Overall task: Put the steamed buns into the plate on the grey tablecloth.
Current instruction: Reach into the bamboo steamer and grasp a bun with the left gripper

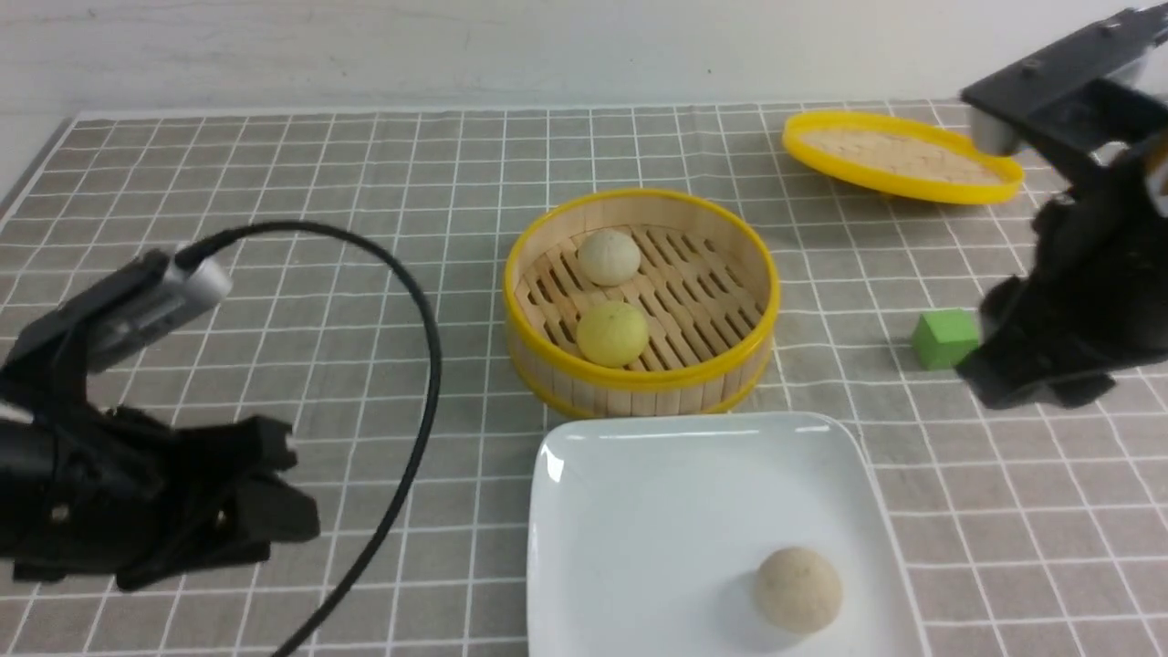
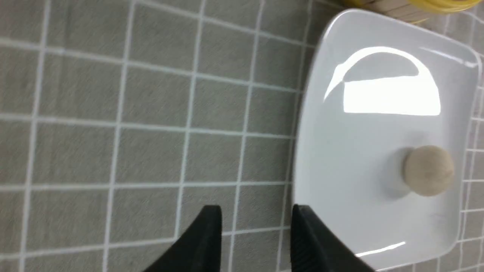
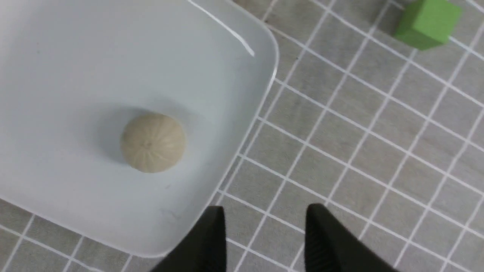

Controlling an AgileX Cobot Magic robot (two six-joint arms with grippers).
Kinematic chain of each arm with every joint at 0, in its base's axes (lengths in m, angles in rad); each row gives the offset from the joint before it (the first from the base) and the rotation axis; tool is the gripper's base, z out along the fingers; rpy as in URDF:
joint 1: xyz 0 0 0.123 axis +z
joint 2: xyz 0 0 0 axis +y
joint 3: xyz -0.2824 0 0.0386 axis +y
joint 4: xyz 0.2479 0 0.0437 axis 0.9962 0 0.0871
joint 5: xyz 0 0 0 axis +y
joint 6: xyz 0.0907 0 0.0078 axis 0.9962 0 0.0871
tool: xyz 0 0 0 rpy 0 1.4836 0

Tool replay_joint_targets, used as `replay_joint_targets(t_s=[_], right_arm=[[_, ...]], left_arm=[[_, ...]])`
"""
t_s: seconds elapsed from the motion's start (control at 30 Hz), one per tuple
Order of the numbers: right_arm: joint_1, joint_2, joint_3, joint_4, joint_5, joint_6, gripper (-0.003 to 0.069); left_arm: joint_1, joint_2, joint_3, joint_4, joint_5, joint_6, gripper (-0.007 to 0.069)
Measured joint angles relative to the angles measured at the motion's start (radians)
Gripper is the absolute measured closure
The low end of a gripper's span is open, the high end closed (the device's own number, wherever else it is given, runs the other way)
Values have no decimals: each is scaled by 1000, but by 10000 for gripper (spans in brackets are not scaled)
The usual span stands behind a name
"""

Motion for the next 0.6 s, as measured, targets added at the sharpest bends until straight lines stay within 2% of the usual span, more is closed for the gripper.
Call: replay_joint_targets(t_s=[0.03,0.1,0.17,0.2,0.33,0.47,0.6], right_arm=[[0,-45,33,-2,4,4,482],[0,-91,70,-3,9,6,533],[0,-211,177,-7,13,12,645],[0,-258,221,-9,13,16,666],[0,-424,381,-11,-14,30,673],[0,-558,529,-14,-135,31,673],[0,-628,632,-25,-242,31,672]], left_arm=[[0,31,-32,-15,15,25,335],[0,70,-72,-34,32,45,330],[-20,166,-165,-70,62,68,304],[-40,201,-196,-72,62,70,288],[-147,328,-311,-74,39,72,218],[-259,480,-505,-60,34,72,133],[-327,648,-733,-9,50,41,95]])
